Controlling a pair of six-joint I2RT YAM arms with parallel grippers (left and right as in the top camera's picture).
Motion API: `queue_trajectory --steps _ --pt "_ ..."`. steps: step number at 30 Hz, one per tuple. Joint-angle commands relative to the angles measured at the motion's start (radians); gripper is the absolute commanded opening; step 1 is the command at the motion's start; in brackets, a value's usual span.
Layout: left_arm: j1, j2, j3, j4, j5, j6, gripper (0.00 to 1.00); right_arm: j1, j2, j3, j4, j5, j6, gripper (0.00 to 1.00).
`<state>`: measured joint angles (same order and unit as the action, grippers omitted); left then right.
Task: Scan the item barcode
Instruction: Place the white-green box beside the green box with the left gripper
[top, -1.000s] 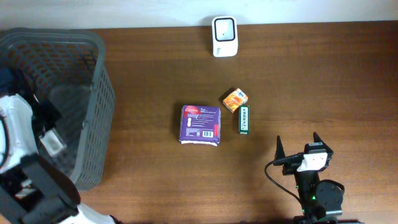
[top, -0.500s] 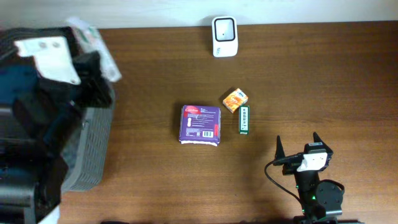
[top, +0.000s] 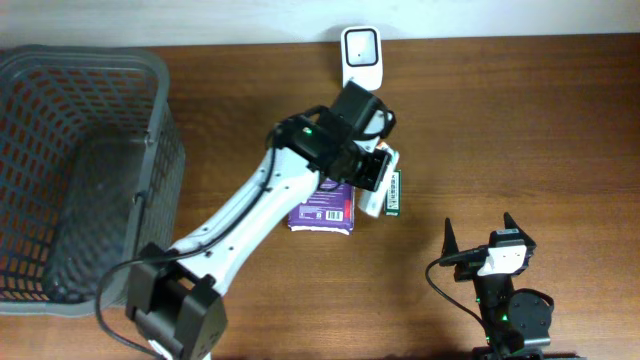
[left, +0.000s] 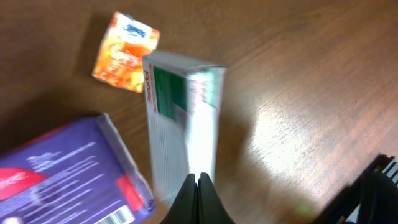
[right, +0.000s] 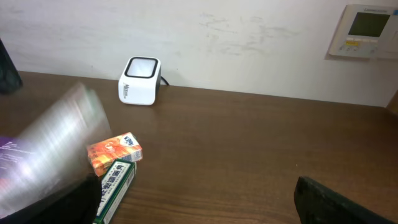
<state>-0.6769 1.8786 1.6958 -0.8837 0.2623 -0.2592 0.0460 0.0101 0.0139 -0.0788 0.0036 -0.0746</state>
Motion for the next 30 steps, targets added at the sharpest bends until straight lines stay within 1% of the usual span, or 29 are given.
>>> queue_trajectory --steps 1,3,4,5,6,7,8,9,10,11,12,13,17,18,20,21,22,24,25,26,28,30 --pt "-0.017 0.077 0.001 0.005 0.016 -0.156 0.00 0.006 -0.006 -0.008 -0.003 0.009 0.011 0.98" --pt "-0.017 0.124 0.001 0.003 0.016 -0.185 0.00 0.006 -0.006 -0.008 -0.003 0.009 0.011 0.98" --pt "-0.015 0.127 0.001 0.003 0.015 -0.185 0.14 0.006 -0.006 -0.008 -0.003 0.009 0.011 0.98" --pt "-0.008 0.122 0.003 0.003 0.016 -0.180 0.22 0.006 -0.006 -0.008 -0.003 0.009 0.011 0.99" --pt "0.008 0.113 0.019 -0.012 0.024 -0.155 0.27 0.006 -0.006 -0.008 -0.003 0.009 0.011 0.98" --pt "0.022 0.101 0.044 -0.039 0.031 -0.127 0.30 0.006 -0.006 -0.008 -0.003 0.009 0.011 0.98" --pt "0.044 0.085 0.077 -0.077 0.029 -0.098 0.35 0.006 -0.006 -0.008 -0.003 0.009 0.011 0.98" --pt "0.081 0.065 0.122 -0.142 -0.004 -0.079 0.40 0.006 -0.006 -0.008 -0.003 0.009 0.011 0.98" --pt "0.117 0.053 0.145 -0.194 -0.072 -0.080 0.58 0.006 -0.006 -0.008 -0.003 0.009 0.011 0.98" --pt "0.163 0.049 0.147 -0.256 -0.113 -0.080 0.82 0.006 -0.006 -0.008 -0.003 0.009 0.011 0.98" --pt "0.186 0.053 0.146 -0.303 -0.114 -0.079 0.99 0.006 -0.006 -0.008 -0.003 0.009 0.011 0.99" --pt "0.199 0.053 0.143 -0.335 -0.133 -0.079 0.99 0.006 -0.006 -0.008 -0.003 0.009 0.011 0.98" --pt "0.196 0.052 0.143 -0.347 -0.133 -0.077 0.99 0.006 -0.006 -0.008 -0.003 0.009 0.011 0.98" --pt "0.204 0.046 0.152 -0.349 -0.132 -0.060 0.99 0.006 -0.006 -0.008 -0.003 0.009 0.011 0.98" --pt "0.240 0.013 0.226 -0.399 -0.132 -0.060 0.99 0.006 -0.006 -0.008 -0.003 0.009 0.011 0.99" --pt "0.261 -0.018 0.297 -0.445 -0.133 -0.060 0.99 0.006 -0.006 -0.008 -0.003 0.009 0.011 0.98" --pt "0.272 -0.056 0.343 -0.458 -0.140 -0.030 0.99 0.006 -0.006 -0.008 -0.003 0.009 0.011 0.98" --pt "0.272 -0.098 0.353 -0.486 -0.277 -0.033 0.99 0.006 -0.006 -0.008 -0.003 0.009 0.011 0.98" --pt "0.272 -0.091 0.349 -0.561 -0.404 -0.070 0.87 0.006 -0.006 -0.008 -0.003 0.009 0.011 0.99" --pt "0.272 -0.075 0.348 -0.626 -0.505 -0.114 0.84 0.006 -0.006 -0.008 -0.003 0.009 0.011 0.98" --pt "0.272 -0.053 0.348 -0.689 -0.644 -0.172 0.84 0.006 -0.006 -0.008 -0.003 0.009 0.011 0.99" --pt "0.292 -0.053 0.348 -0.701 -0.690 -0.175 0.84 0.006 -0.006 -0.008 -0.003 0.009 0.011 0.99"
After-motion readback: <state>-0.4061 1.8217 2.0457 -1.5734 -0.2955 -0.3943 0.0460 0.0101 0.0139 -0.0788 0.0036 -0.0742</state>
